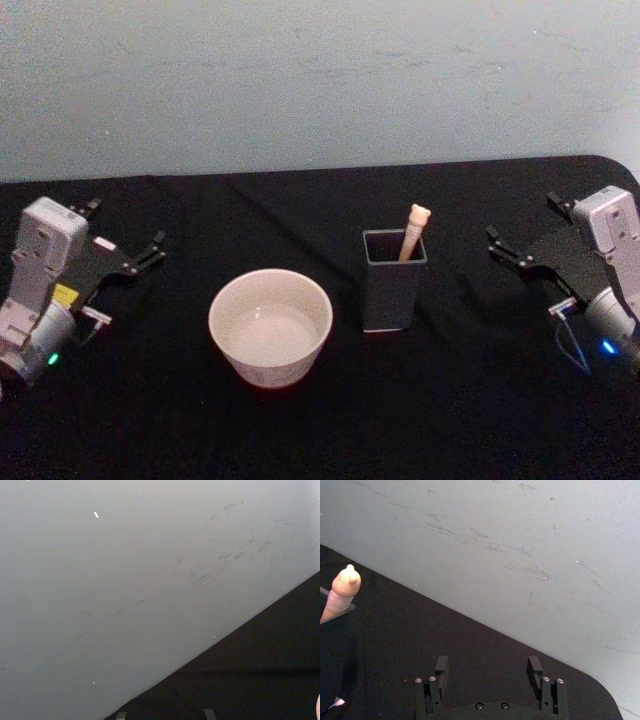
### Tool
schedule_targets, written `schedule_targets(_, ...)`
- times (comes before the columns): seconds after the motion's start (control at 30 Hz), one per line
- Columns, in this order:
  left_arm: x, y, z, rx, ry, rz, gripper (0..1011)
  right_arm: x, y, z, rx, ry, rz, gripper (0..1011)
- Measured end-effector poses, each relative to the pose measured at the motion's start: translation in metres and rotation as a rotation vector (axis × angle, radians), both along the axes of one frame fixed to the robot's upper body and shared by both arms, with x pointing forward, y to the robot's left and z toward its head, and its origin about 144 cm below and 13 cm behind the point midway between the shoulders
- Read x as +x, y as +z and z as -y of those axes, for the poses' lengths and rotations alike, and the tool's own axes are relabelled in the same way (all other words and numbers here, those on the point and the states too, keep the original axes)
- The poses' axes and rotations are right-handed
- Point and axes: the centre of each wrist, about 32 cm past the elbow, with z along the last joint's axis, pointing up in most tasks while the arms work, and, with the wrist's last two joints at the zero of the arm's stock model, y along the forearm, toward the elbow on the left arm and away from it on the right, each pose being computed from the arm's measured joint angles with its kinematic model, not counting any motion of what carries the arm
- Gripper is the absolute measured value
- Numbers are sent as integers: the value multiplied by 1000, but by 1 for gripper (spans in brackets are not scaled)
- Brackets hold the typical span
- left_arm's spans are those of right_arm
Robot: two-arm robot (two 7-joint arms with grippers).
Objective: Pick up the stirring spoon with one hand, stir inside the cup, then place it back in its original position.
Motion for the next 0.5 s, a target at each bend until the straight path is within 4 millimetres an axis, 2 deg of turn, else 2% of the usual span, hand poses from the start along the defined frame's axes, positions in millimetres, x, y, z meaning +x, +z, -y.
schedule_targets(0.5, 0, 0, 0, 0, 0, 0, 1001, 0, 0, 0, 0, 0, 0, 1002)
